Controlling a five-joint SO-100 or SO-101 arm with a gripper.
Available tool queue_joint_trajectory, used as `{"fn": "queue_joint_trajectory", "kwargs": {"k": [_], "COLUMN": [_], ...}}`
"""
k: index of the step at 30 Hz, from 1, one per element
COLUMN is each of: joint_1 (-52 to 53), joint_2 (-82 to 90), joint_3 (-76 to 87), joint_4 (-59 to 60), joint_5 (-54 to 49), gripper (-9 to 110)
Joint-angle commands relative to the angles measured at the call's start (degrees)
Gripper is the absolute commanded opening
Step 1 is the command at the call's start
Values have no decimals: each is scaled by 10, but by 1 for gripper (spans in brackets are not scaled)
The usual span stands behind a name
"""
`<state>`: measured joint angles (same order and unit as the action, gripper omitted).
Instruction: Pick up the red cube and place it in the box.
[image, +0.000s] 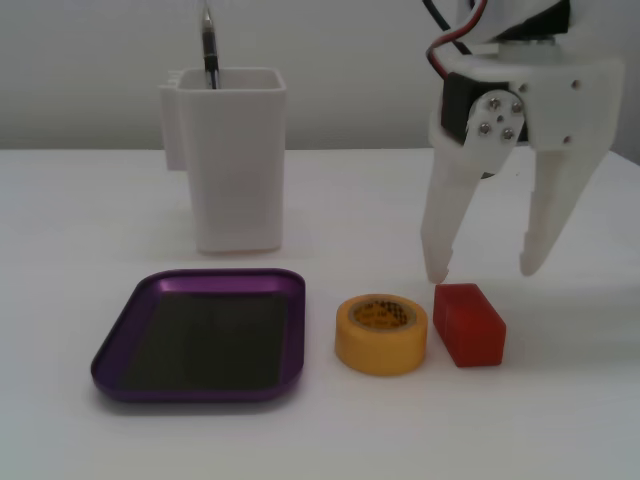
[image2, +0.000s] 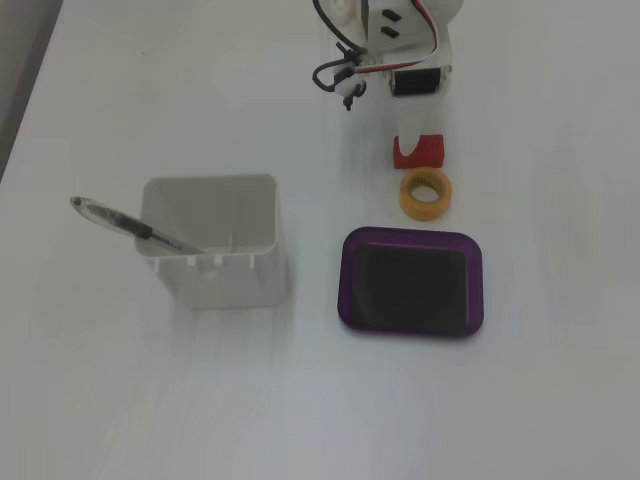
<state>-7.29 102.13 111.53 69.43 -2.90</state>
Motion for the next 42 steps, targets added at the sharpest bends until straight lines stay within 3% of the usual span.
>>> {"fn": "queue_joint_trajectory", "kwargs": {"k": [1, 25, 38, 42], "joint_1": [0, -4, -73, -73], "joint_2": [3, 1, 1, 1], "joint_3": [11, 79, 78, 79], "joint_4": [-31, -99, -99, -100], "joint_5": [2, 4, 27, 27], "gripper": [21, 21, 21, 16]}}
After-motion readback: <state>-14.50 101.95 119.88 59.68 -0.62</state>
